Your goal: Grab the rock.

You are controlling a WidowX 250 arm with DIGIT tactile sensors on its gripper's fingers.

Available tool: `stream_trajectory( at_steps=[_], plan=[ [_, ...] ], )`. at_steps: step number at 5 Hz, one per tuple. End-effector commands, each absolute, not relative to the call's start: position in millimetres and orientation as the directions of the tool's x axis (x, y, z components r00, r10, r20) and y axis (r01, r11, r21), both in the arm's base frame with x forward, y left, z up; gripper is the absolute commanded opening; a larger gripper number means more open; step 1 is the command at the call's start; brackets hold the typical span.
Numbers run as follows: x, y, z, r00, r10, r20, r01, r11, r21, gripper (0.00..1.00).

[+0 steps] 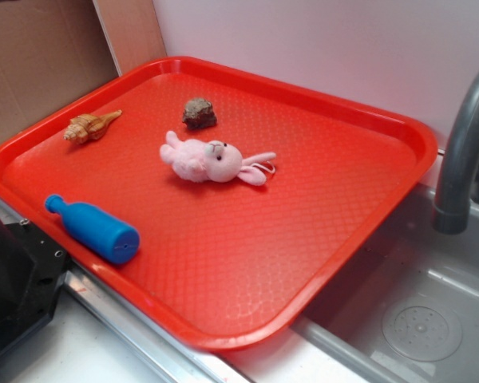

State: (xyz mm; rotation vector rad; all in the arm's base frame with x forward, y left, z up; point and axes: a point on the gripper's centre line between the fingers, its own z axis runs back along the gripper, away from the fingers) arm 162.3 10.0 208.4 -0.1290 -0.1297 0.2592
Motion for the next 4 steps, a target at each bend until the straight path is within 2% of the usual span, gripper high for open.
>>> stream_trajectory(
  at_steps=[1, 2, 4],
  plan=[
    [215, 17, 165, 0.914, 0.391, 0.109, -0.376, 0.917, -0.132, 1.0],
    [237, 20, 133, 0.924, 0.361, 0.13, -0.343, 0.929, -0.143, 1.0],
    [269, 27, 77, 0.939, 0.335, 0.075, -0.325, 0.939, -0.113, 1.0]
  ],
)
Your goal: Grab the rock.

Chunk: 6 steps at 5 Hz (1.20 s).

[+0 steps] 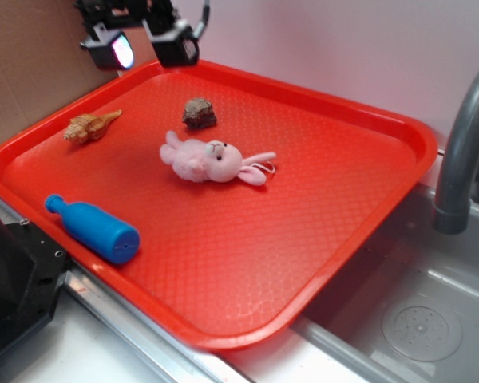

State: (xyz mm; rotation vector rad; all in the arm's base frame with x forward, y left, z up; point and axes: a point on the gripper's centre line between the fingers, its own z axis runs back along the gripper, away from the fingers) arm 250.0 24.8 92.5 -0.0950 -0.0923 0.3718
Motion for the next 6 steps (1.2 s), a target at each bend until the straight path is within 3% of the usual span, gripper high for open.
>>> stream_trajectory(
  at_steps=[1, 4, 5, 6],
  plan=[
    [282, 31, 64, 0.94, 0.334, 0.071, -0.326, 0.939, -0.107, 1.0],
    [308, 30, 24, 0.955, 0.292, 0.051, -0.288, 0.955, -0.066, 1.0],
    [306, 26, 23, 0.955, 0.294, 0.044, -0.292, 0.955, -0.045, 0.0],
    [299, 28, 35, 0.958, 0.285, 0.037, -0.283, 0.958, -0.048, 0.0]
  ],
)
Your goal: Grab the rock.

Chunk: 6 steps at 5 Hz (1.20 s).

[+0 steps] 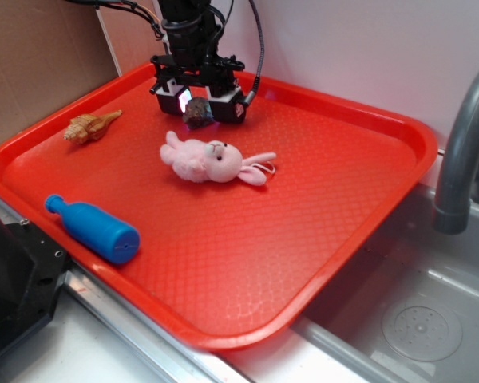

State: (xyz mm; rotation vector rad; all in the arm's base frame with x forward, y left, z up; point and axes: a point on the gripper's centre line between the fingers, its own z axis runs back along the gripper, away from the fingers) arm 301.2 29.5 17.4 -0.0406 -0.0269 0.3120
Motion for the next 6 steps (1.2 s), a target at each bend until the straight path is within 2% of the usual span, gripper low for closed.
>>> stream_trajectory(
  at_steps=[1, 2, 3, 4, 5, 6],
  plan=[
    [282, 20, 69, 0.97, 0.243, 0.032, -0.241, 0.97, -0.04, 0.0],
    [257, 13, 118, 0.973, 0.229, 0.036, -0.228, 0.973, -0.04, 0.0],
    [229, 11, 153, 0.981, 0.184, 0.068, -0.181, 0.982, -0.05, 0.0],
    [225, 12, 156, 0.985, 0.148, 0.092, -0.141, 0.987, -0.074, 0.34],
    [239, 17, 130, 0.924, 0.361, 0.128, -0.35, 0.931, -0.099, 1.0],
    [253, 20, 103, 0.866, 0.483, 0.126, -0.47, 0.874, -0.12, 1.0]
  ],
)
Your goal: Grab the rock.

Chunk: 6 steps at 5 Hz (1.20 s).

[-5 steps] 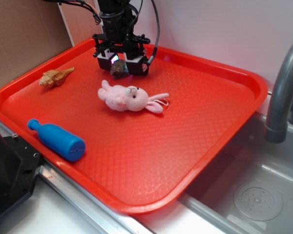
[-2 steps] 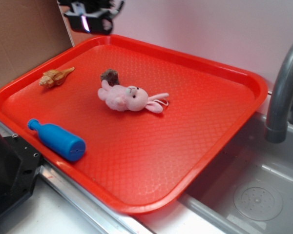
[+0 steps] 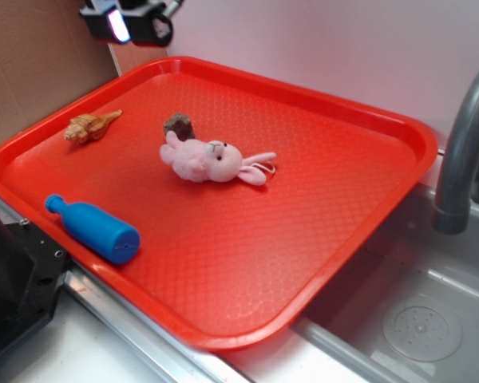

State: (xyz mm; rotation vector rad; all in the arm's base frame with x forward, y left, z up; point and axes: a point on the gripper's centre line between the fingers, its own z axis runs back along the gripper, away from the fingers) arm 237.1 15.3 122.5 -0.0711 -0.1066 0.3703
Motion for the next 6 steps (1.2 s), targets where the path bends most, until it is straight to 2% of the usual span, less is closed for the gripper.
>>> stream_trajectory(
  at_steps=[1, 2, 3, 5, 6],
  plan=[
    [263, 20, 80, 0.846, 0.524, 0.097, -0.513, 0.851, -0.113, 1.0],
    [269, 21, 62, 0.838, 0.544, 0.042, -0.54, 0.838, -0.084, 1.0],
    [267, 22, 57, 0.832, 0.554, 0.009, -0.552, 0.83, -0.081, 1.0],
    [273, 29, 28, 0.84, 0.542, -0.03, -0.543, 0.838, -0.055, 1.0],
    [274, 30, 23, 0.835, 0.549, -0.033, -0.55, 0.835, -0.032, 0.0]
  ],
)
